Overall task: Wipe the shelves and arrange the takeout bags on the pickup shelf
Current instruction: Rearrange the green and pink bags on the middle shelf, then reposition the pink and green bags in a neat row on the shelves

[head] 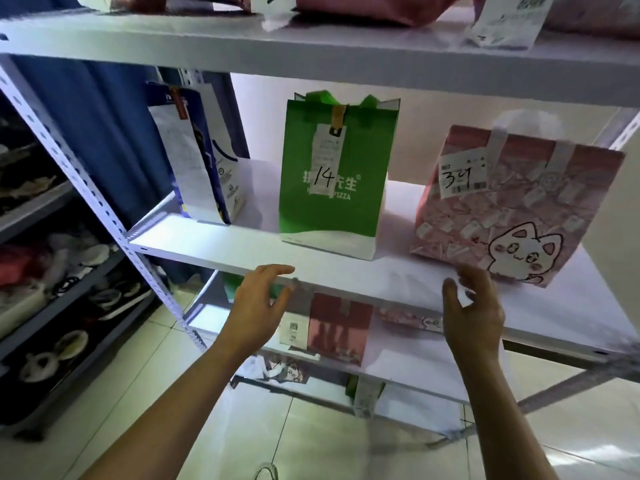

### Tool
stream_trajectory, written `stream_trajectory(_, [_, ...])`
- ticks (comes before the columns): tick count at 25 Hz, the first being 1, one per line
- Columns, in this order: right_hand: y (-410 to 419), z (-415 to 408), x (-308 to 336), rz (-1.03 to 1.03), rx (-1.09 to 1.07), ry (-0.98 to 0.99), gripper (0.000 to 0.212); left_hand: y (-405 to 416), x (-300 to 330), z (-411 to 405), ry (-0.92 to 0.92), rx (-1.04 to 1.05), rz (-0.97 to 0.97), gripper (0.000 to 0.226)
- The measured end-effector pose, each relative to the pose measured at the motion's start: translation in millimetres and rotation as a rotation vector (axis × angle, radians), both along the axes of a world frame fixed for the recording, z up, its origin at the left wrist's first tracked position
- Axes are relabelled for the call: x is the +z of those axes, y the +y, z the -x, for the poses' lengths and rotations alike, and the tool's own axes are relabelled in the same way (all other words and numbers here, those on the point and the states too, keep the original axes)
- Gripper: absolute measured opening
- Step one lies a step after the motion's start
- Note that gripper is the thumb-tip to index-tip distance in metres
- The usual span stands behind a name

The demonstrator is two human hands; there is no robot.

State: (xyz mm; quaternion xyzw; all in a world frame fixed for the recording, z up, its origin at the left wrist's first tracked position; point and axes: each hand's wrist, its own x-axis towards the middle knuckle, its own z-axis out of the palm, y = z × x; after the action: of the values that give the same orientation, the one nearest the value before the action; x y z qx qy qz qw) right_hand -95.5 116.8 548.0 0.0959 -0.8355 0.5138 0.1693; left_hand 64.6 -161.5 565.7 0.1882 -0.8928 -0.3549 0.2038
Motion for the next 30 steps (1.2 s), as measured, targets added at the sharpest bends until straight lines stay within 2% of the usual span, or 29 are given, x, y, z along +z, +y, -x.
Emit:
stream_trajectory(7, [-57,-57,-15,-0.035,0.151,-0.041,0.027,1,0,-52,-0.066,-0.023,0.018,0.029])
stream_trajectory(13, [-108,-105,-34,-0.074,0.164,-0.076,0.024,-35,-19,-81,-0.106,-0.065,-0.017,0.029])
stream_trajectory(22, [-165,-174,-119,-0.112,0.154,-0.184,0.027,-74,-107,-116,-0.146,-0.153,-0.144,0.028])
stream_trajectory(27, [-199,-158,-162,-0.134,0.230,-0.068,0.028,-80,-158,-102,-0.180,-0.140,-0.165,0.028])
stream_trajectory(30, [-218,-136,-195,-0.141,0.257,-0.138,0.029,-89,-189,-85,-0.204,-0.117,-0.142,0.029])
